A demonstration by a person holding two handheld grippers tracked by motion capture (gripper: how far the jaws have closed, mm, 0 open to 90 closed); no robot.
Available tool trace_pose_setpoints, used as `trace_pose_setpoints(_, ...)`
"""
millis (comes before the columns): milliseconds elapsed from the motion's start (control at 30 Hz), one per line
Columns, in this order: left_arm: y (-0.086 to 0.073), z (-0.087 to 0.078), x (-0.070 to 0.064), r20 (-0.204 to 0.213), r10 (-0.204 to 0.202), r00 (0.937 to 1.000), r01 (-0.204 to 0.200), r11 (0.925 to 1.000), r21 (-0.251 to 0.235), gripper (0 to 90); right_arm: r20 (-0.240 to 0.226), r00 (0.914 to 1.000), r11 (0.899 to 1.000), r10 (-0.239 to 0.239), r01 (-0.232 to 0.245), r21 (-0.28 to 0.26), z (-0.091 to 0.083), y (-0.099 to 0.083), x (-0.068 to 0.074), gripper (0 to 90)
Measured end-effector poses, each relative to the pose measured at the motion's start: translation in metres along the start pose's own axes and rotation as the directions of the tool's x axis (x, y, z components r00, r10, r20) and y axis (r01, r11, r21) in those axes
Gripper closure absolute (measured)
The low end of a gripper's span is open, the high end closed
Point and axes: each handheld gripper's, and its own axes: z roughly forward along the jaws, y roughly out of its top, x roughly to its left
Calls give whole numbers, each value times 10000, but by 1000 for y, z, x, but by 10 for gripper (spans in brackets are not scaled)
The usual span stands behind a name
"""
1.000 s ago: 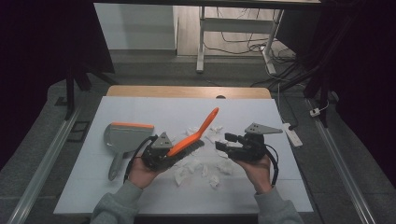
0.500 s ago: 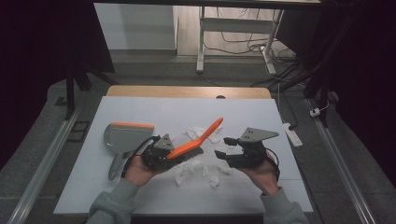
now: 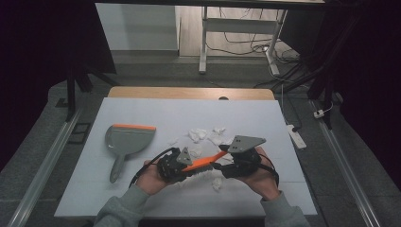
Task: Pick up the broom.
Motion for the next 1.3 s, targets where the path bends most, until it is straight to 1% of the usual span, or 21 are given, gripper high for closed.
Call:
trace_pose_setpoints(67, 3, 3, -5, -28, 266, 9996, -265, 9995, 143, 801, -60, 9995, 9984, -296, 298, 476, 4, 0, 3, 357)
trace_pose_setpoints(133, 4, 4, -7, -88, 390, 9992, -389, 9990, 207, 801, -15, 9990, 9970, -451, 451, 624, 7, 0, 5, 359)
trace_pose_setpoints(233, 7, 4, -12, -92, 694, 9975, -692, 9972, 282, 801, -257, 9964, 9900, -809, 833, 1135, 16, 0, 9, 379)
trace_pose_setpoints(300, 10, 4, -15, -83, 897, 9959, -895, 9955, 298, 801, -656, 9946, 9856, -802, 890, 1439, 20, -1, 11, 409)
trace_pose_setpoints(367, 12, 3, -16, -88, 951, 9954, -948, 9950, 314, 801, -733, 9932, 9817, -903, 1011, 1611, 22, -1, 12, 422)
trace_pose_setpoints(567, 15, 1, -19, -58, 1225, 9924, -1222, 9918, 378, 802, -955, 9840, 9519, -1502, 1700, 2548, 32, -4, 18, 478)
trace_pose_setpoints(600, 15, 1, -19, -27, 1277, 9918, -1275, 9911, 393, 802, -955, 9840, 9519, -1502, 1700, 2548, 32, -4, 18, 478)
trace_pose_setpoints(633, 15, 1, -20, -10, 1307, 9914, -1306, 9906, 396, 802, -948, 9797, 9429, -1767, 1961, 2692, 35, -5, 20, 529)
trace_pose_setpoints(733, 16, 1, -21, 20, 1467, 9892, -1466, 9882, 433, 802, -929, 9753, 9350, -2002, 2185, 2792, 36, -6, 21, 575)
trace_pose_setpoints(767, 16, 1, -21, 70, 1534, 9881, -1536, 9872, 425, 801, -1132, 9682, 9252, -2230, 2468, 2883, 36, -7, 22, 602)
trace_pose_setpoints(800, 16, 0, -21, 99, 1601, 9870, -1604, 9863, 397, 801, -1132, 9682, 9252, -2230, 2468, 2883, 36, -7, 22, 602)
trace_pose_setpoints(900, 14, -2, -19, -63, 1601, 9871, -1600, 9871, 78, 790, -1160, 9575, 9163, -2639, 2865, 2797, 34, -8, 24, 630)
trace_pose_setpoints(933, 14, -4, -18, -228, 1503, 9884, -1506, 9885, -131, 749, -1150, 9524, 9130, -2825, 3037, 2723, 32, -7, 24, 663)
trace_pose_setpoints(967, 12, -11, -14, -617, 1101, 9920, -1142, 9911, -679, 711, -1089, 9537, 9150, -2803, 2997, 2702, 30, -7, 24, 677)
trace_pose_setpoints(1033, 11, -13, -12, -700, 993, 9926, -1052, 9908, -852, 666, -1106, 9541, 9201, -2782, 2978, 2545, 28, -6, 24, 689)
trace_pose_setpoints(1067, 10, -16, -11, -796, 879, 9929, -957, 9904, -998, 561, -1159, 9545, 9288, -2746, 2945, 2248, 26, -4, 23, 698)
trace_pose_setpoints(1100, 9, -18, -10, -1011, 680, 9926, -797, 9900, -1162, 561, -1159, 9545, 9288, -2746, 2945, 2248, 26, -4, 23, 698)
trace_pose_setpoints(1167, 6, -22, -9, -1454, 270, 9890, -485, 9880, -1464, 422, -1012, 9588, 9347, -2655, 2817, 2166, 25, -3, 23, 699)
trace_pose_setpoints(1233, 4, -26, -7, -1633, -123, 9865, -172, 9839, -1781, 363, -977, 9627, 9433, -2523, 2672, 1969, 23, -4, 21, 700)
trace_pose_setpoints(1267, 2, -29, -6, -1680, -310, 9853, -22, 9810, -1941, 323, -956, 9710, 9571, -2192, 2330, 1724, 21, -4, 17, 700)
trace_pose_setpoints(1300, 0, -32, -5, -1766, -472, 9832, 91, 9775, -2106, 323, -956, 9710, 9571, -2192, 2330, 1724, 21, -4, 17, 700)
